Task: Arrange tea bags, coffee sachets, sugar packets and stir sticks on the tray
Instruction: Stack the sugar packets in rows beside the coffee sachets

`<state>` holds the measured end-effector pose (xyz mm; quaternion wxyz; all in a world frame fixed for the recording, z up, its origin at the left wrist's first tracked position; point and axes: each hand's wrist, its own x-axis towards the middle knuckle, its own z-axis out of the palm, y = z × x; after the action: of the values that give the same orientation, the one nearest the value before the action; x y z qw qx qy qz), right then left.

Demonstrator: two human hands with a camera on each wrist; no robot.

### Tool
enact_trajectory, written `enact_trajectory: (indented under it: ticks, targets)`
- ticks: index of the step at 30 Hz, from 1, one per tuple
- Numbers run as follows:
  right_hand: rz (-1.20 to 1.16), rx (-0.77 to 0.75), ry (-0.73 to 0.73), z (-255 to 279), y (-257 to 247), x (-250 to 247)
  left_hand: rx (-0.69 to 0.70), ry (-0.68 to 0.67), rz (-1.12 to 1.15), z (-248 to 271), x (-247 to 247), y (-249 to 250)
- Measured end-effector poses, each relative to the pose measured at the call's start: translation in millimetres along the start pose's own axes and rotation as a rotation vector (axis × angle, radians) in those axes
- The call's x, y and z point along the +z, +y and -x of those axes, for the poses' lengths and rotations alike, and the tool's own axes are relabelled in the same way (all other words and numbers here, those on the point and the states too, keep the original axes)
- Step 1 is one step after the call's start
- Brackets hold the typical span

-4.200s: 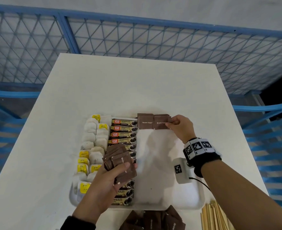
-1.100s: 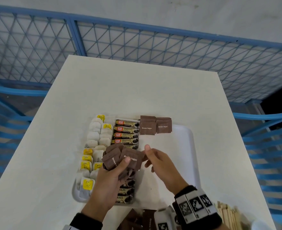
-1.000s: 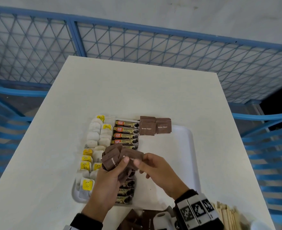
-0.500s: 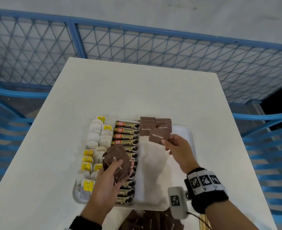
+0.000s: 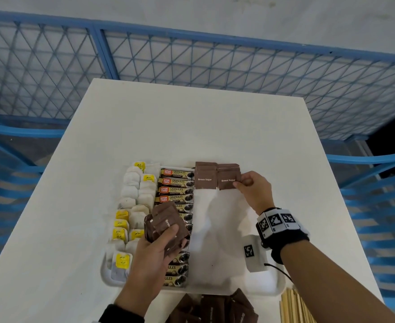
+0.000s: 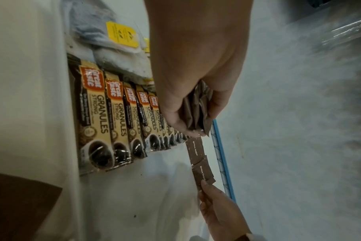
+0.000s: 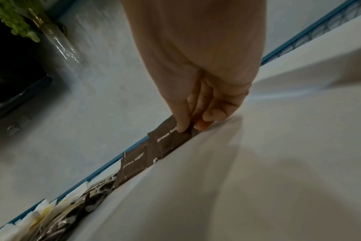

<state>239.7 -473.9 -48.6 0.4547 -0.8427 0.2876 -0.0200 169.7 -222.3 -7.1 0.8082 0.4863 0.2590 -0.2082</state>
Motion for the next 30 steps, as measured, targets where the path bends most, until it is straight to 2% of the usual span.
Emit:
enact_trajectory:
  ticks: [14, 16, 18, 22, 24, 30]
  targets:
    - [0.019, -0.107, 0.105, 26.5, -14.5, 8.8, 0.024, -0.037, -0.050, -1.1, 3.6, -2.0]
    - [-0.037, -0.128, 0.039, 40.2, -21.1, 12.7, 0.026, -0.045, -0.056, -0.9, 3.8, -2.1]
    - [-0.045, -0.160, -0.090, 58.9, -29.1, 15.8, 0.030, -0.043, -0.056, -0.7, 3.5, -2.2]
    - [-0.079, -0.159, -0.517, 97.7, -40.3, 19.8, 0.044, -0.043, -0.073, 0.4, 3.6, -1.6]
    - [-0.153, -0.139, -0.661, 109.4, -40.6, 22.9, 0.054, -0.059, -0.088, 2.0, 3.8, -0.8]
    - [-0.371, -0.072, -0.724, 118.4, -39.3, 25.9, 0.050, -0.055, -0.100, 5.3, 1.1, -0.3]
